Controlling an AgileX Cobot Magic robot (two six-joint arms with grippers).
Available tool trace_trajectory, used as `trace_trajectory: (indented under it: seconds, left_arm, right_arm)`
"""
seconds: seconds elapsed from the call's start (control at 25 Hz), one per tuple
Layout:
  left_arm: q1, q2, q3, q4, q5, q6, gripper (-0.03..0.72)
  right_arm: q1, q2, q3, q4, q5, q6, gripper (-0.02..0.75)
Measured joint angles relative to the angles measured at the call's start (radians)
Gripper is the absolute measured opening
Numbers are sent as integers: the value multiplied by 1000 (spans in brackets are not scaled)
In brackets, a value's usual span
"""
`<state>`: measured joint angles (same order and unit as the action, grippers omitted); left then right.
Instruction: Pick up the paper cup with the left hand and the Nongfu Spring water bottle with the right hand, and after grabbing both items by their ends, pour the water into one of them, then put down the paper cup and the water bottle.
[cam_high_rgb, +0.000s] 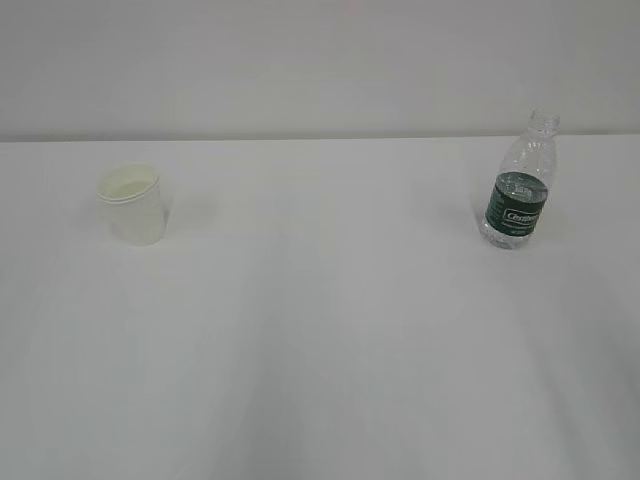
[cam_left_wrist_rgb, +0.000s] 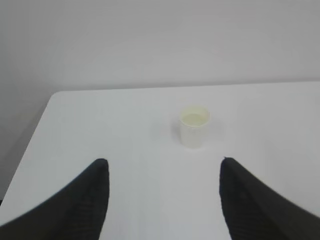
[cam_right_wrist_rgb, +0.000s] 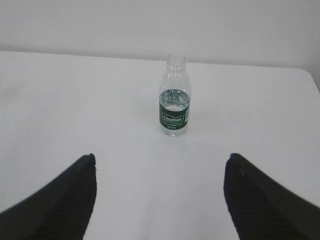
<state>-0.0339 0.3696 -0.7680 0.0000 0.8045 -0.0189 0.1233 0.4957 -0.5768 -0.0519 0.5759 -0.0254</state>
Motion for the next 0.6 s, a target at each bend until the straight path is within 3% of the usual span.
trace_trajectory:
  seconds: [0.36, 0.6]
  left_arm:
    - [-191, -54, -2, 20, 189, 10, 480]
    - [-205, -86, -2, 20, 367, 11, 473]
  right_arm:
    - [2, -136, -72, 45, 276, 0, 592]
    - [2, -268, -72, 45, 457, 0, 592]
